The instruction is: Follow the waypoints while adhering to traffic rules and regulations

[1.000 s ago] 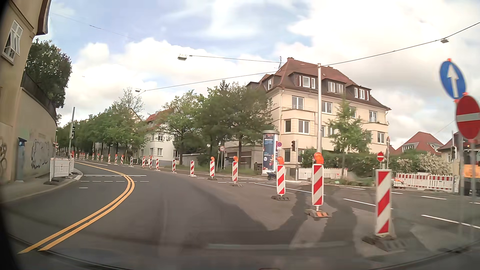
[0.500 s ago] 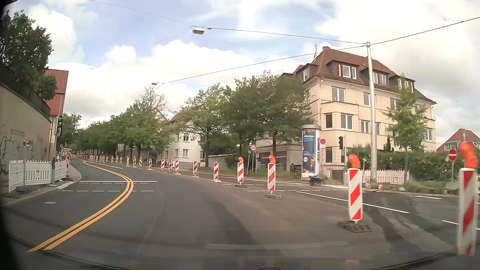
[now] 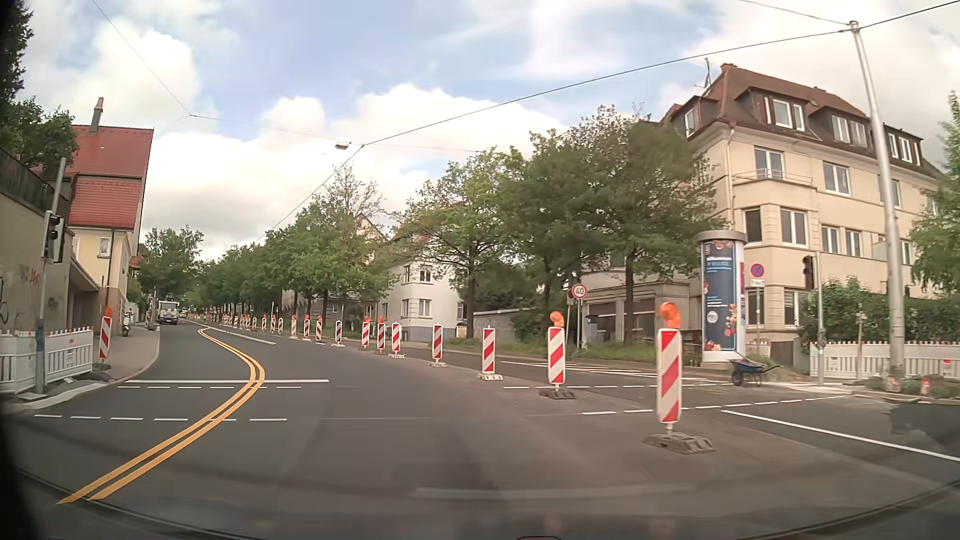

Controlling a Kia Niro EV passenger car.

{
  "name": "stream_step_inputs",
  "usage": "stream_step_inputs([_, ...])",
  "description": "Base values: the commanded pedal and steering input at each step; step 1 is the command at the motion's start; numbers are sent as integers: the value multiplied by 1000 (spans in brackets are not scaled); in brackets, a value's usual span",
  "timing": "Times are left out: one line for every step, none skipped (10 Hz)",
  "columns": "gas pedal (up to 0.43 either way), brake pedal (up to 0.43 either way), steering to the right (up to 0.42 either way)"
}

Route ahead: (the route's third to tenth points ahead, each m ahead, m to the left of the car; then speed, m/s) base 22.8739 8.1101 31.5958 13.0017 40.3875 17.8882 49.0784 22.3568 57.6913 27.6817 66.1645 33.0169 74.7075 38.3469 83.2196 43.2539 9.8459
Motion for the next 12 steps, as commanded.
stream_step_inputs([138,0,-100])
stream_step_inputs([138,0,-105])
stream_step_inputs([150,0,-109])
stream_step_inputs([150,0,-109])
stream_step_inputs([150,0,-109])
stream_step_inputs([150,0,-109])
stream_step_inputs([150,0,-108])
stream_step_inputs([150,0,-105])
stream_step_inputs([150,0,-103])
stream_step_inputs([157,0,-100])
stream_step_inputs([157,0,-98])
stream_step_inputs([157,0,-97])
